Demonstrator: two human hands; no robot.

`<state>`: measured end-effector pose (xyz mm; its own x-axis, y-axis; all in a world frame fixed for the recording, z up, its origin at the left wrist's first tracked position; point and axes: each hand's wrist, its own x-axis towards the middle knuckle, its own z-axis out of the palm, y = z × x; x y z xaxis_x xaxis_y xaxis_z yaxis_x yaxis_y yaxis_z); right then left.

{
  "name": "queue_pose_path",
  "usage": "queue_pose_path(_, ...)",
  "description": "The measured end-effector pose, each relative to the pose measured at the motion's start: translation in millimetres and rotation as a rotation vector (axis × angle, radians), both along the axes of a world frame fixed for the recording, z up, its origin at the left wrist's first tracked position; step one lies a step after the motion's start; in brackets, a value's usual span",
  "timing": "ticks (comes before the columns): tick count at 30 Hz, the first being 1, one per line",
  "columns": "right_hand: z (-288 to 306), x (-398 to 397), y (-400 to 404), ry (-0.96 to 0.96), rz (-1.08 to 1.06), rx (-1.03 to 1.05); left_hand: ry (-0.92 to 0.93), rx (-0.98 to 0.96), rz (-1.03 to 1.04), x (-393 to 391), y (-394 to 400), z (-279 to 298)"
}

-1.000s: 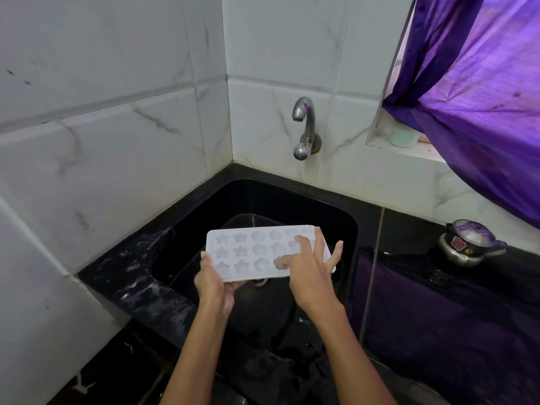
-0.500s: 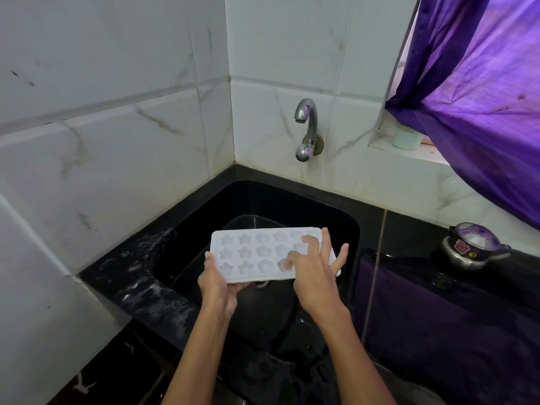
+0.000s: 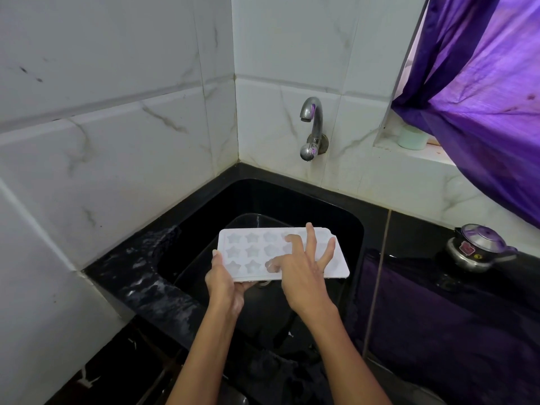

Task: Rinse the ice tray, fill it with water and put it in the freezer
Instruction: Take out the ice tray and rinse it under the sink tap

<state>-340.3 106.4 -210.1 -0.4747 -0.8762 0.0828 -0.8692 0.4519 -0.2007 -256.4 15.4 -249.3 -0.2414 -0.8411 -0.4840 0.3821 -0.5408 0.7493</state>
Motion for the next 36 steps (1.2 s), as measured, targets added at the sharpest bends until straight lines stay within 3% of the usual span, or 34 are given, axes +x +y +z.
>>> queue_pose_path(31, 4.0, 3.8, 4.0, 0.007, -0.058, -0.010, -0.026, -0.038, -0.018, -3.4, 6.3, 1.4)
queue_pose_path(36, 7.7, 12.2, -3.7, 0.000, 0.039, -0.045, -0.022, -0.039, -0.028, -5.4, 5.7, 1.4)
